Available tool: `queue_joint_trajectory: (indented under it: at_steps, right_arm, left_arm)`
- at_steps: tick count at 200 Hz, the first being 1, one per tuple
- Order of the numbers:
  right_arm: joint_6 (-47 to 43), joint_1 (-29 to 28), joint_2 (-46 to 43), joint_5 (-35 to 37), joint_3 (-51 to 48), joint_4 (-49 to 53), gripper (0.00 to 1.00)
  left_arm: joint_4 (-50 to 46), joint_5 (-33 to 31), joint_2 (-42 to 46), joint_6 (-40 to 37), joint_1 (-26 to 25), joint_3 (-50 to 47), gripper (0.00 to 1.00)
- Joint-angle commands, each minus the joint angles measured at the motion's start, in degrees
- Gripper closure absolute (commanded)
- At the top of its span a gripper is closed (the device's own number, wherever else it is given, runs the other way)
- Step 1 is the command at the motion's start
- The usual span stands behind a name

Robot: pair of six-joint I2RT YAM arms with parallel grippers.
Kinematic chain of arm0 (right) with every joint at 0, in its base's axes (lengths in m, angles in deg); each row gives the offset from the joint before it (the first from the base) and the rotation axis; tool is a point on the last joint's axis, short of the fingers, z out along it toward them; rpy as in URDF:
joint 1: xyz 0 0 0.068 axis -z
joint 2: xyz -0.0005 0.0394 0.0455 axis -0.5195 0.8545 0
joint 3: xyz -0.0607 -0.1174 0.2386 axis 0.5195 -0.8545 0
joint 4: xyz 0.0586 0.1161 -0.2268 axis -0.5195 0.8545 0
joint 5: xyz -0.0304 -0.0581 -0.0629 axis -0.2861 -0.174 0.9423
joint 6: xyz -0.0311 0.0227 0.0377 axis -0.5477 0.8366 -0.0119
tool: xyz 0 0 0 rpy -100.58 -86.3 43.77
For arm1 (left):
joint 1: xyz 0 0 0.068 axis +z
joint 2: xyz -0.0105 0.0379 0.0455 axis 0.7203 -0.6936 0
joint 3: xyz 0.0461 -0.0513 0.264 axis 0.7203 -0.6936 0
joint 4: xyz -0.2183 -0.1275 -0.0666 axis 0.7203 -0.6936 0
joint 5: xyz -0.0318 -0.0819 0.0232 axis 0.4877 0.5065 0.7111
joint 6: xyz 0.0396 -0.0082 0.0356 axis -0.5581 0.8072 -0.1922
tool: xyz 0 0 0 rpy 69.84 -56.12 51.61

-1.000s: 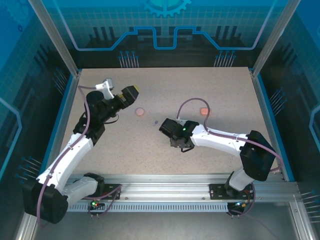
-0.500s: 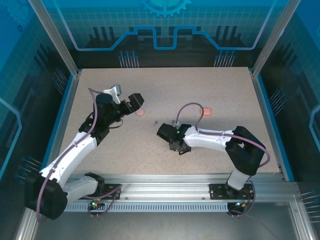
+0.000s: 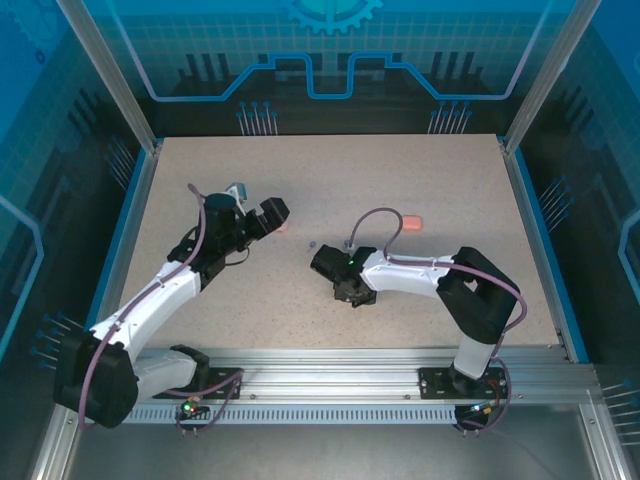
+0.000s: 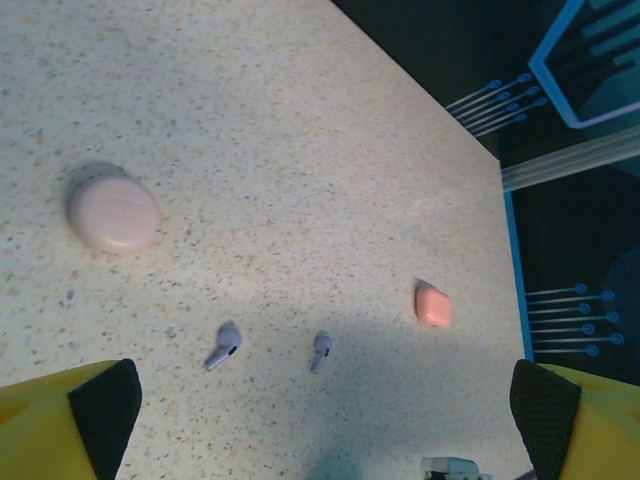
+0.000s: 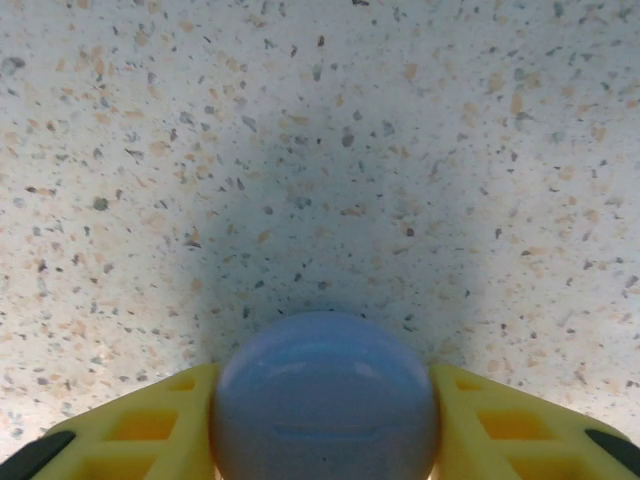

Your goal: Insert wireless bluetooth earbuds into charging case

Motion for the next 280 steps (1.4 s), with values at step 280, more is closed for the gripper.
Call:
queue_joint_trajectory:
  at_steps: [280]
  right_arm:
    - [20.76, 17.42, -7.78, -17.36, 4.54, -13.75, 0.57]
  left_arm:
    - [37.12, 13.27, -13.16, -5.05, -9.56, -16.07, 0.03]
